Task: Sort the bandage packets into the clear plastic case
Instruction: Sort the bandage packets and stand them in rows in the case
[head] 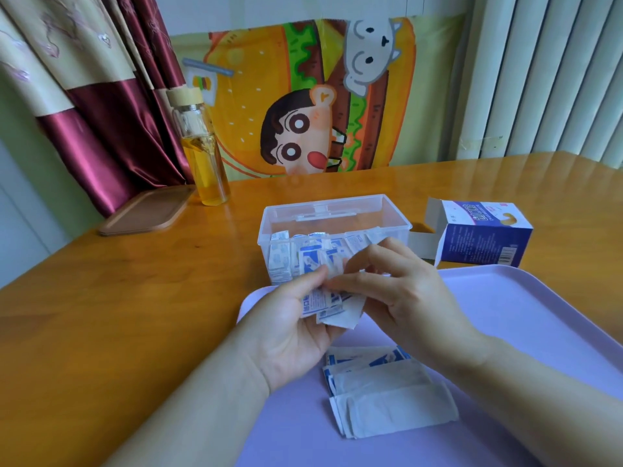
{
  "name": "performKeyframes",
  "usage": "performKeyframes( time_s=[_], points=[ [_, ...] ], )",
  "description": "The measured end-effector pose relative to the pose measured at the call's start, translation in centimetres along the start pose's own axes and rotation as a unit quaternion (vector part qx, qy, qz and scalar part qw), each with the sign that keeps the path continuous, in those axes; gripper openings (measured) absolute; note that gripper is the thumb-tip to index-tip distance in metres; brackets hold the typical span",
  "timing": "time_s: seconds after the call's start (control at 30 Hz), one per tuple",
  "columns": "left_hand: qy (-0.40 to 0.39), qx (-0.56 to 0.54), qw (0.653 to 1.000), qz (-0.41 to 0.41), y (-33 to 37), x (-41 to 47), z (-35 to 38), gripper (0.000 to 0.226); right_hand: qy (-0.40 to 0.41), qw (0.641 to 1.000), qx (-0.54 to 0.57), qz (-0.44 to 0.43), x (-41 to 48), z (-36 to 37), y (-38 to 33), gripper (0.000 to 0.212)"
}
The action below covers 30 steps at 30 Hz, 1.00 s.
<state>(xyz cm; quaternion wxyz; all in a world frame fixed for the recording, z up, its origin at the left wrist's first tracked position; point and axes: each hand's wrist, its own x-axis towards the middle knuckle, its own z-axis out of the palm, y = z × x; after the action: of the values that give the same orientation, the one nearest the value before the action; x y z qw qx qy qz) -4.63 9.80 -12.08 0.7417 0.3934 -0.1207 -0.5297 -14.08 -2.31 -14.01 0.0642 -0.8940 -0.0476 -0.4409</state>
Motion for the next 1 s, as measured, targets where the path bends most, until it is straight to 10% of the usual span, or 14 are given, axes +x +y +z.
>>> performKeyframes(
  time_s=[0.13,0.37,0.53,0.7,1.0],
  points=[
    [0.059,0.02,0.996,0.068,0.6,0.3,-0.5,0.027,-0.014,0.983,0.066,0.168,0.9,-1.5,0.4,0.009],
    [0.087,0.012,0.995,0.056,1.3,0.5,-0.8,0.026,-0.363,0.858,-0.005,0.363,0.1,-3.7,3.7,0.033],
    [0.081,0.013,0.996,0.036,1.5,0.4,-0.7,0.026,-0.275,0.915,0.005,0.296,0.9,-5.0,2.5,0.032],
    [0.057,-0.013,0.998,0.017,1.6,0.4,-0.6,0.024,-0.515,0.811,0.112,0.255,0.9,-4.7,-1.3,0.041],
    [0.056,0.013,0.998,0.01,1.1,0.5,-0.9,0.026,-0.555,0.787,0.068,0.262,0.7,-4.4,-1.8,0.038]
  ],
)
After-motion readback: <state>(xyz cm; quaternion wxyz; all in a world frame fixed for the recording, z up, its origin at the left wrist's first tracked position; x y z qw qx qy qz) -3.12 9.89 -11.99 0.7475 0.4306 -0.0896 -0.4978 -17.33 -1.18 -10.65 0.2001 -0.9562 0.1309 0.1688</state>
